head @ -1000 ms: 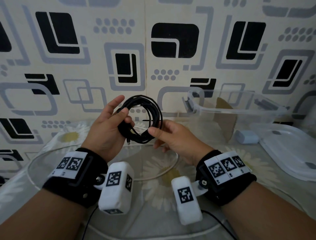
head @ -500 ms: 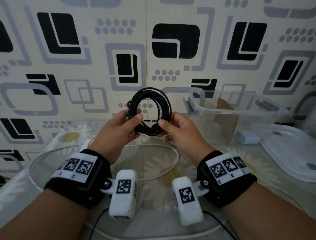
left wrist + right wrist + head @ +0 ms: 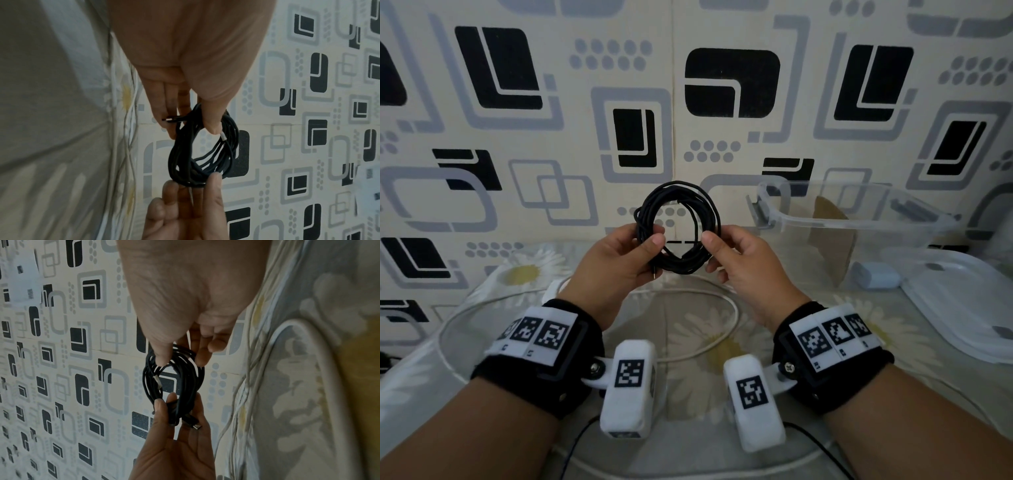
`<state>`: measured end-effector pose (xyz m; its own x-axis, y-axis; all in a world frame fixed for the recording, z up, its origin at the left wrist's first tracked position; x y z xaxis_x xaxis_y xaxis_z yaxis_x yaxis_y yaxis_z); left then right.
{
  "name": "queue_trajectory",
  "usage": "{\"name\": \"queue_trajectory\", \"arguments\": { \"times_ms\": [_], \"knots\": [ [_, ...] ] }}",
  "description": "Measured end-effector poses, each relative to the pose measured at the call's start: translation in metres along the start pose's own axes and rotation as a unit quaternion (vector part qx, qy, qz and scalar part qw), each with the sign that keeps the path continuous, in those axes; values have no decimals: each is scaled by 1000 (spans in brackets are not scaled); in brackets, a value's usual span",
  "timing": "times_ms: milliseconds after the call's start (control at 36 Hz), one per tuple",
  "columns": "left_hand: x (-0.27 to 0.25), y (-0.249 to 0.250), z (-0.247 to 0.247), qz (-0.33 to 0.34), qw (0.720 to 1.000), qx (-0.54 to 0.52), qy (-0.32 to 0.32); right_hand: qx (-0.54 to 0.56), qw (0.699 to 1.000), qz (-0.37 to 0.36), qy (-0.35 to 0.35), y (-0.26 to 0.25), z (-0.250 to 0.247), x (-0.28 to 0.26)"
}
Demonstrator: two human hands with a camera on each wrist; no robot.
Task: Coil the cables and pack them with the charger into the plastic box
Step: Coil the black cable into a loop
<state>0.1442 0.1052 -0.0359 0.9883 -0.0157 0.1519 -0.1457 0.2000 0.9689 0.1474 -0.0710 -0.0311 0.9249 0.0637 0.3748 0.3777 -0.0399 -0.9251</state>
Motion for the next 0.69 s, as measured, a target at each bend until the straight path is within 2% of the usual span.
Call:
{"name": "queue_trajectory", "arguments": {
  "times_ms": [306,694],
  "knots": [
    [-3,8,4,1,1000,22,5,-44,998,-35,26,-15,-7,3],
    [-7,53,25,16,998,41,39,-37,994,-73,67,-62,-20,16]
  ]
}}
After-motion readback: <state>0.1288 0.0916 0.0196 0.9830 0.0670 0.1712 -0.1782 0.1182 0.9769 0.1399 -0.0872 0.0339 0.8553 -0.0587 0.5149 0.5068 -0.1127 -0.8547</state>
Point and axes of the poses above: each hand's wrist, its own x-axis towards the middle knuckle, its own z-axis out of the palm, y = z × x, the point moved 6 cm from there along x, towards the middle knuckle, and after that the axes turned 4 degrees about -z, right-handed, at the moved point
